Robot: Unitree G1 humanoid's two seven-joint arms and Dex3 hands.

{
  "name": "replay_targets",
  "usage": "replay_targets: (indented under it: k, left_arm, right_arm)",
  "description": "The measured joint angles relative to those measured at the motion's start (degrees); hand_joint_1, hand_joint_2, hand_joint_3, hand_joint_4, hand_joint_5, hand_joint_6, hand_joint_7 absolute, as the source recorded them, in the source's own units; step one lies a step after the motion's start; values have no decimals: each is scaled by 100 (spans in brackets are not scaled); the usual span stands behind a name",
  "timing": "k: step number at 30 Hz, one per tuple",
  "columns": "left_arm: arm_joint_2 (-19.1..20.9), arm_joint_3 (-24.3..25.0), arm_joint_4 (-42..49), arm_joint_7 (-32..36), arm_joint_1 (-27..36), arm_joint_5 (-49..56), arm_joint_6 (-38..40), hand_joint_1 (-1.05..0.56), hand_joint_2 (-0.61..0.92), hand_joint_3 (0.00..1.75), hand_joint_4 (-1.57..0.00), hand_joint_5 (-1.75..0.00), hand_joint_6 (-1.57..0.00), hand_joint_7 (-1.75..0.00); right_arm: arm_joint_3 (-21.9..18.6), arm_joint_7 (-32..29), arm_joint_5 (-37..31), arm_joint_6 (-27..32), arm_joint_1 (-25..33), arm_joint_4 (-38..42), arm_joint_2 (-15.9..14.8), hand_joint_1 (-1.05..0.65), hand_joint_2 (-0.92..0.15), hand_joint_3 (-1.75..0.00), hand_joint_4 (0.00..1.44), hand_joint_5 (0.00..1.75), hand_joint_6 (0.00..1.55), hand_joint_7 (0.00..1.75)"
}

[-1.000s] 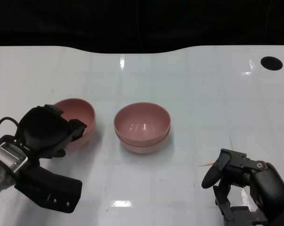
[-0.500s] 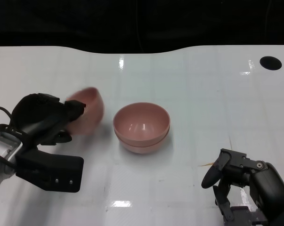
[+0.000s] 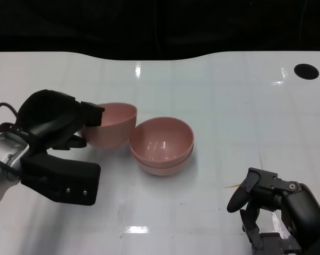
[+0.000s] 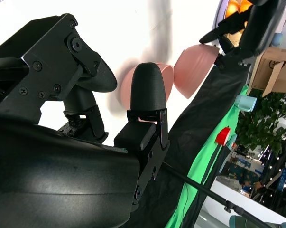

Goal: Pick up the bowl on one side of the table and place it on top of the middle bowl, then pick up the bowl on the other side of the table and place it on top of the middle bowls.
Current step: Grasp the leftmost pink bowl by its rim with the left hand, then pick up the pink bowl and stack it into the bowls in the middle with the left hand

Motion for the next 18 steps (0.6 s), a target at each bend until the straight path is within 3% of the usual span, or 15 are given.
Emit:
replay_targets:
  k: [8, 10, 11, 13, 15, 18]
  left_arm:
    - [17, 83, -464, -259, 77, -1, 120, -24, 92, 14, -69, -173, -81, -117]
    - [20, 112, -499, -259, 104, 0, 123, -24, 92, 11, -72, -168, -83, -110]
    - [24, 128, -525, -259, 118, 6, 133, -22, 89, 8, -72, -172, -81, -121]
    - [34, 170, -595, -258, 142, 27, 152, -20, 88, 6, -72, -174, -78, -127]
    - [62, 246, -705, -258, 181, 39, 152, -17, 91, 13, -72, -174, -75, -142]
    - [105, 331, -933, -271, 263, 37, 184, -19, 91, 23, -71, -174, -72, -147]
  right_arm:
    - [-1, 0, 0, 0, -3, 0, 2, 3, -33, -141, 79, 168, 75, 140]
    - [0, -1, 0, 0, -6, 0, 2, 2, -33, -141, 79, 168, 75, 140]
    - [0, 0, 0, 0, -8, 0, 2, 2, -33, -141, 79, 168, 75, 140]
    - [-1, 0, 0, 0, -11, 1, 2, 2, -33, -141, 79, 168, 74, 140]
    - [-1, 0, -3, 0, -17, 1, 2, 1, -33, -141, 79, 168, 75, 140]
    - [-1, -1, -10, 0, -20, 1, 2, 1, -33, -141, 79, 168, 75, 140]
